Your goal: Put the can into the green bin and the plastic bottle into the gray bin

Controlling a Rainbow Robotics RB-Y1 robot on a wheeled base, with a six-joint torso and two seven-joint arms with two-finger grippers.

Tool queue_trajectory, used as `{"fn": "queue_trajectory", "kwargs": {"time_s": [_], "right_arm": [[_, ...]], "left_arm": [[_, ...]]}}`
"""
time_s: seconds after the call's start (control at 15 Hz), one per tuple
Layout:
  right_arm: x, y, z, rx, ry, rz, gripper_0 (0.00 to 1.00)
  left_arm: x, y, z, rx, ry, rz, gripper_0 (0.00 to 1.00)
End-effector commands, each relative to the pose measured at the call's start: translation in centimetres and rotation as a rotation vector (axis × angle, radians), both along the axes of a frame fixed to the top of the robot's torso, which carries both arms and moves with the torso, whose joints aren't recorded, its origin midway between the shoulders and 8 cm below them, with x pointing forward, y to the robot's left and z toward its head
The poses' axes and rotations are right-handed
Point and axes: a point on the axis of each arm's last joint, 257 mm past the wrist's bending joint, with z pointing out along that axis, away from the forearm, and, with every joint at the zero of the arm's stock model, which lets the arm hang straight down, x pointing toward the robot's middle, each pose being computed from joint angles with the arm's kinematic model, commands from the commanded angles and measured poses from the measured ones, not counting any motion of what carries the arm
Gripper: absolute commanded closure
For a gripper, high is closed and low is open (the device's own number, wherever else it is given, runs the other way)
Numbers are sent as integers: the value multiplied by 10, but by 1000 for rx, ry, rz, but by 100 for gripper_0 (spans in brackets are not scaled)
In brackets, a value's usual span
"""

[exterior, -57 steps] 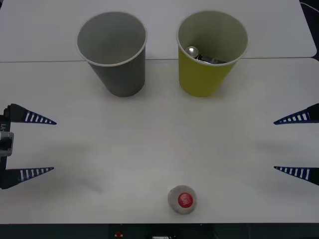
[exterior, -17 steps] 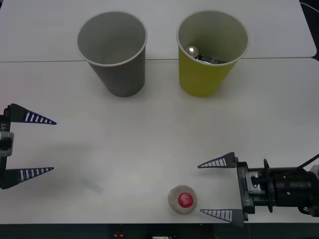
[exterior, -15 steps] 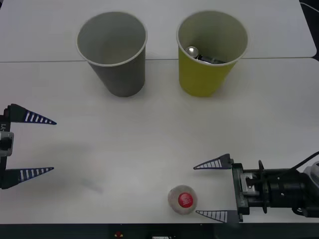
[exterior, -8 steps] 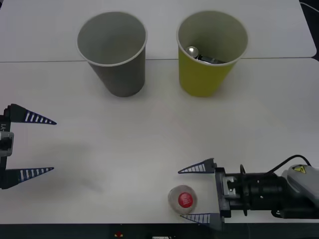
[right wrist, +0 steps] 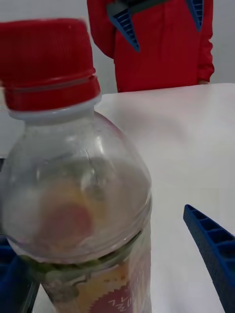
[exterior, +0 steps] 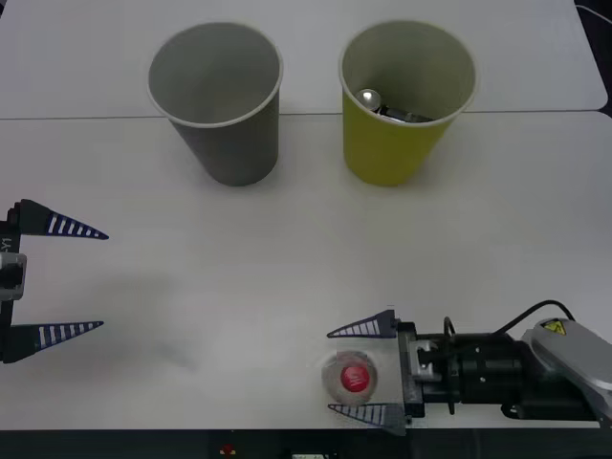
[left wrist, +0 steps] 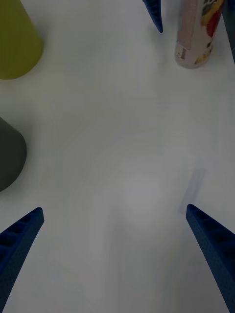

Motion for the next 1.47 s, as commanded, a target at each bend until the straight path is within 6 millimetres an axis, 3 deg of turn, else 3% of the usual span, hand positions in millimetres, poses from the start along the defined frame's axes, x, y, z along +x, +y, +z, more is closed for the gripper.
{"fn": "queue_trajectory", "kwargs": {"time_s": [0.07,0.73,1.0,1.47], "right_arm": [[0,0,0,-1,4,-3,100],[3,-6,9,6,29,1,100],[2,-15,36,-14,106,-26,100],[28,-33,96,-74,237,-203,100]], "left_arm": [[0,0,0,0,0,0,0],[0,0,0,0,0,0,0],[0,0,0,0,0,0,0],[0,0,0,0,0,0,0]]}}
